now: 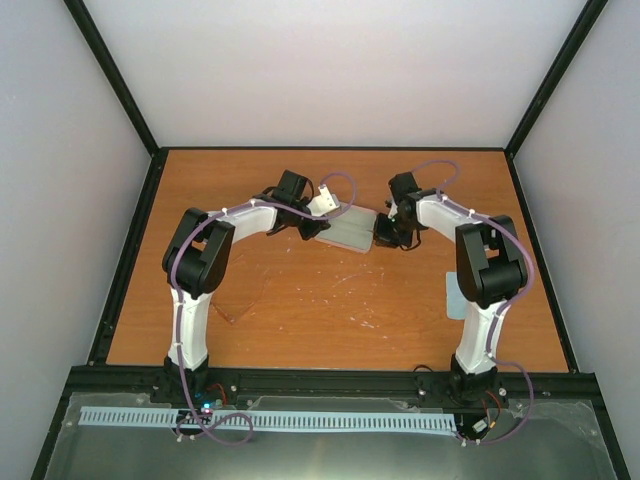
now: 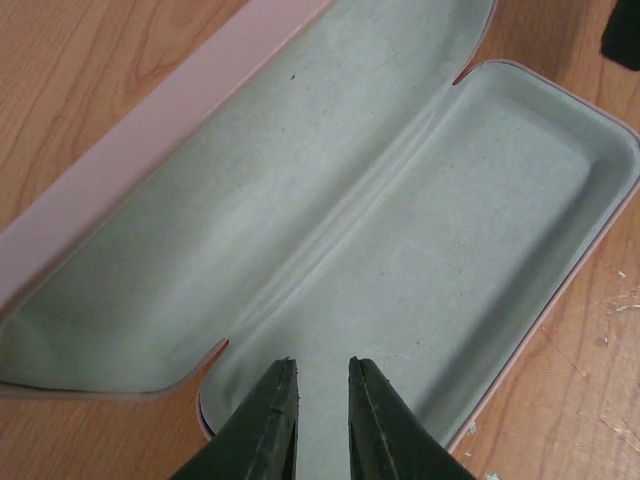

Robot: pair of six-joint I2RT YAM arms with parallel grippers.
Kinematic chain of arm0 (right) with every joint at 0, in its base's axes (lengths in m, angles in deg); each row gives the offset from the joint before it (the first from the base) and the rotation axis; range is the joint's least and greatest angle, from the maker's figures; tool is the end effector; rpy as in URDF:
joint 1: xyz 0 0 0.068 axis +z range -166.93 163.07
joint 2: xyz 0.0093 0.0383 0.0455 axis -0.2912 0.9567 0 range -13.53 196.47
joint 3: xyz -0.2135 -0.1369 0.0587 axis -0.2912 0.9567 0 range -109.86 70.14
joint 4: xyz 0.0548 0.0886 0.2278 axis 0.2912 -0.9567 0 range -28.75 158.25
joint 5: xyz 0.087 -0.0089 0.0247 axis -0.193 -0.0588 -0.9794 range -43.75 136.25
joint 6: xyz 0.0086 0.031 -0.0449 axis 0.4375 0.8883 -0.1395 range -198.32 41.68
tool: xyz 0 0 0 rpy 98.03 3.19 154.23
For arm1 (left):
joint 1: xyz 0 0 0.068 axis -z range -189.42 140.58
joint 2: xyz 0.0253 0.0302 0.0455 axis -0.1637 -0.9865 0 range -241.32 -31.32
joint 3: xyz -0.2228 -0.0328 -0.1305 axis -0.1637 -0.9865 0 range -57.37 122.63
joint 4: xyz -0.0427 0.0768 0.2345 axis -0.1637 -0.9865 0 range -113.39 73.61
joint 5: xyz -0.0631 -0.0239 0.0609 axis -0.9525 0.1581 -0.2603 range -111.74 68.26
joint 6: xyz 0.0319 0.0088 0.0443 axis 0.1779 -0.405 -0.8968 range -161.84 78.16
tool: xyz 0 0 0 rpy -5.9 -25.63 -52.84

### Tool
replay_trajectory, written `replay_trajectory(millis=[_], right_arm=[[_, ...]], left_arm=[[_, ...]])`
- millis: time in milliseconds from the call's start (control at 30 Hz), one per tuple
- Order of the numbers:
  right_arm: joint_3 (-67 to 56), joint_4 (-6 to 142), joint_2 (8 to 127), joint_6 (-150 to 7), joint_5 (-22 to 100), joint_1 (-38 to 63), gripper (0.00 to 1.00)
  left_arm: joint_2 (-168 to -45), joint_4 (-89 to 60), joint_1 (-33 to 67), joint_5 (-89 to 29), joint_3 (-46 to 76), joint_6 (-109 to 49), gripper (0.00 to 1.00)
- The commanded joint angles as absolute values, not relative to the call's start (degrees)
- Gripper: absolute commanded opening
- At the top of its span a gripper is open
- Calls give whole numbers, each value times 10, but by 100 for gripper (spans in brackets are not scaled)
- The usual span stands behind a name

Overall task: Organize the sunglasses
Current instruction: Adjust the sunglasses case at the center of the board.

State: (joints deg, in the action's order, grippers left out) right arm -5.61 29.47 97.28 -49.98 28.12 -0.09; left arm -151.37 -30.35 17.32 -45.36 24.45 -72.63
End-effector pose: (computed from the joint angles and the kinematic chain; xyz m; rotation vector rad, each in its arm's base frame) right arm 0.3461 0.1171 0.1580 0.2285 2.9367 0.5946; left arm 0.3794 -0.2081 0.1480 1.3214 2.0458 -0.4784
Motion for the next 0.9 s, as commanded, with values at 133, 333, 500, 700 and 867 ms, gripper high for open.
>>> replay_trajectory(millis=[133,333,500,700,867], right_arm=[[-112,292,1027,-511,274,3,3],[-158,283,1061,-523,285,4,3],[-201,276,1092,-531,290,3,3],[-235,274,1113,-535,286,4,3],[-250,276,1125,-533,272,4,3]], left_arm=[[-1521,-309,170,-471,255,-714,17],[-1519,-307,170,-474,249,-708,17],[-1517,-304,170,-474,241,-704,17],[-1517,-300,170,-472,232,-701,18],[-1515,-299,170,-464,238,-690,24]])
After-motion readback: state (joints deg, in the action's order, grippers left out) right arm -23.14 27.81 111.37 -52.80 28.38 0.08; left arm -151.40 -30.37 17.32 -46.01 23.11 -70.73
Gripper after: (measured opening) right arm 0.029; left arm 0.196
